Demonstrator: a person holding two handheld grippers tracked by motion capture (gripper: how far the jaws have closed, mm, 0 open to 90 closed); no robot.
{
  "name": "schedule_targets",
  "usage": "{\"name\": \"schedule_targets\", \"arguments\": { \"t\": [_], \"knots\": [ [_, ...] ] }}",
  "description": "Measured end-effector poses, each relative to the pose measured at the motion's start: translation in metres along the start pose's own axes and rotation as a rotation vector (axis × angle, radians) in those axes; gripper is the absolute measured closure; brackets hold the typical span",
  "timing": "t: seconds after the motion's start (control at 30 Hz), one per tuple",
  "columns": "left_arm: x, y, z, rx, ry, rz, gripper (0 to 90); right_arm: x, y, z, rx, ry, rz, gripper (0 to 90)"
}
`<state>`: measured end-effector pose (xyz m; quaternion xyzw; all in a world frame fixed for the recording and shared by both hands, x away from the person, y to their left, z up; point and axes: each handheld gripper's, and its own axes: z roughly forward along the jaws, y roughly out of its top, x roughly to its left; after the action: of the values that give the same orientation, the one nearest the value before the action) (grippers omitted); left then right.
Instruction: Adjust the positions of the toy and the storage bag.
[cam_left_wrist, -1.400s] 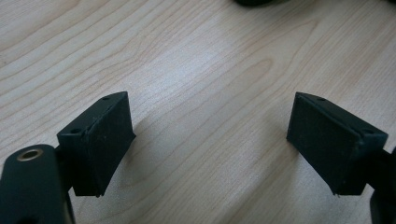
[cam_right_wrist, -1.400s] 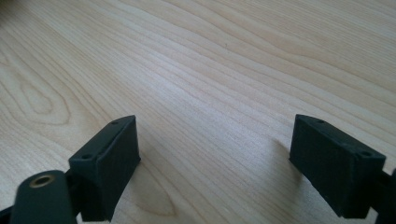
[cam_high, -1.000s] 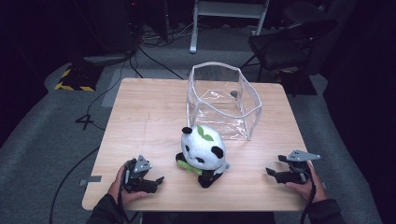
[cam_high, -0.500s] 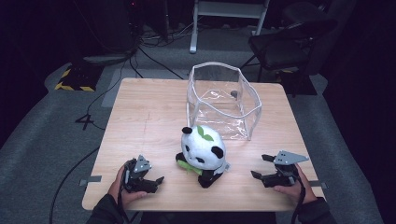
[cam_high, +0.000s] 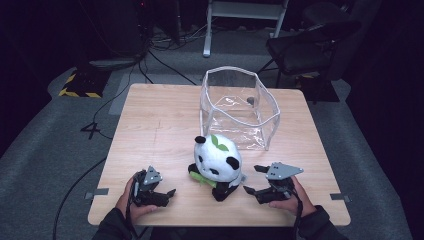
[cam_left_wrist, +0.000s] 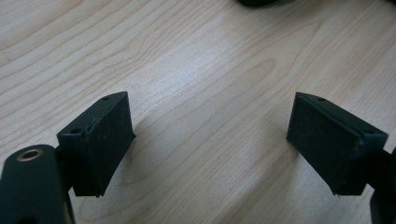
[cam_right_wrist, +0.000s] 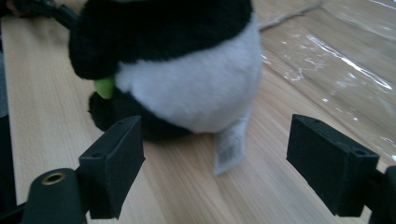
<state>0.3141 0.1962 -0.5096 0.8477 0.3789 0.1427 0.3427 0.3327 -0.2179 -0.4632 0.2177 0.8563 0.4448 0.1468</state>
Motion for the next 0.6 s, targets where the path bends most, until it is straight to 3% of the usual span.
{"name": "schedule_targets", "arguments": {
  "t": [0.27, 0.33, 0.47, 0.6],
  "knots": [
    [0.0, 0.0, 0.0, 0.0, 0.001, -0.001, 14.4, 0.011, 0.013, 0.023, 0.012, 0.006, -0.027, 17.7],
    [0.0, 0.0, 0.0, 0.0, 0.0, 0.0, 14.4, 0.013, 0.016, 0.028, 0.007, 0.023, -0.017, 17.8],
    [0.0, 0.0, 0.0, 0.001, -0.001, 0.001, 14.4, 0.014, 0.02, 0.038, 0.012, 0.007, -0.015, 14.8],
    [0.0, 0.0, 0.0, 0.001, 0.001, 0.0, 14.4, 0.01, 0.019, 0.046, -0.004, 0.032, 0.014, 13.8]
  ]
}}
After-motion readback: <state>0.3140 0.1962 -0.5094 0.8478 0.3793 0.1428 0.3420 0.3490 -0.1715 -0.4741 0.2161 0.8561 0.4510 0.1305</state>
